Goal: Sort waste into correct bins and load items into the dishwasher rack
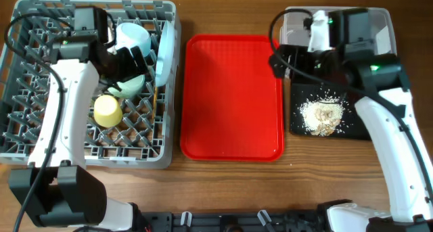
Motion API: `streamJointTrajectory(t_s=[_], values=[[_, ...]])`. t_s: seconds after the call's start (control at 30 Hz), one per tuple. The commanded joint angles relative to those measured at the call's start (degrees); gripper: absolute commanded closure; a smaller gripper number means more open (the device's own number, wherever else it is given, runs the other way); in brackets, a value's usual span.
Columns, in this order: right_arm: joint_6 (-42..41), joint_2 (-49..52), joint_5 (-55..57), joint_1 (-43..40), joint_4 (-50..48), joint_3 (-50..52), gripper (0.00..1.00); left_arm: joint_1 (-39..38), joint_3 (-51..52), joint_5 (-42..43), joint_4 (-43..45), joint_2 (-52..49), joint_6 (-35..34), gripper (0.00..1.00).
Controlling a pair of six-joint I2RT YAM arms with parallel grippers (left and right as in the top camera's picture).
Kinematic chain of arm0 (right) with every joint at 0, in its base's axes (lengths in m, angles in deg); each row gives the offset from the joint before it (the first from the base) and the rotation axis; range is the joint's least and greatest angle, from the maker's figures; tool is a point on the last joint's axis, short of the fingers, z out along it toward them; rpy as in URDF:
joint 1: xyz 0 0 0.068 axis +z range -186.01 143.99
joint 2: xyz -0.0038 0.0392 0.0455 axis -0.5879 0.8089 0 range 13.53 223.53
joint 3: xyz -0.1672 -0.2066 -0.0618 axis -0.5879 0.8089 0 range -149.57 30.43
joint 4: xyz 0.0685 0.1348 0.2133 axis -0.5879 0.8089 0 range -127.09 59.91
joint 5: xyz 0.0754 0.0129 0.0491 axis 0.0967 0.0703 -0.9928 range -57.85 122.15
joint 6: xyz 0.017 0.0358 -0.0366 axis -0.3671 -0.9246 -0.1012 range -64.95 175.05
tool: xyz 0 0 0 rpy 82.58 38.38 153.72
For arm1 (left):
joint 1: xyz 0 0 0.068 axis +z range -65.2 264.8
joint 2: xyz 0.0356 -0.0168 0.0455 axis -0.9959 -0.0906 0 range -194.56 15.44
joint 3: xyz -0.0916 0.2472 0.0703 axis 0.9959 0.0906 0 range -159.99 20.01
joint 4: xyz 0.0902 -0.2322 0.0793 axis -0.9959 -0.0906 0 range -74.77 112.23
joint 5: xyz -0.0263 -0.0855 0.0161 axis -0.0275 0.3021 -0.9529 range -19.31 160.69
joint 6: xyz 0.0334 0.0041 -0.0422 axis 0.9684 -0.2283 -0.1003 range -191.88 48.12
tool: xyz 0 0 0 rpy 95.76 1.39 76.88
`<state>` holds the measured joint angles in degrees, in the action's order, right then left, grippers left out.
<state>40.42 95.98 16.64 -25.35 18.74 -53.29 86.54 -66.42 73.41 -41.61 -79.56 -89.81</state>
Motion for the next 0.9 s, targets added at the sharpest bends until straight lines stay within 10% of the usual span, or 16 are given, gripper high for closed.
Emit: streamJointTrajectory(t_s=[0.0,0.2,0.47,0.87], values=[[-2.1,4.4,10.5,0.3,11.1,-0.4,0.0,-0.1,-0.1,-5.2,-9.8,0.5,-1.0,0.0],[-3.5,-9.3,12.4,0.4,9.1,6.0,0.0,-0.1,13.4,-0.9,-3.3,13.9,1.2,0.0],[-8.0,-37.0,22.1,0.4,2.3,21.5,0.0,-0.1,39.3,6.7,12.3,59.5,6.4,0.0],[-7.7,-30.6,23.7,-0.3,1.6,21.6,0.0,-0.1,39.3,6.7,11.7,64.2,6.4,0.0]])
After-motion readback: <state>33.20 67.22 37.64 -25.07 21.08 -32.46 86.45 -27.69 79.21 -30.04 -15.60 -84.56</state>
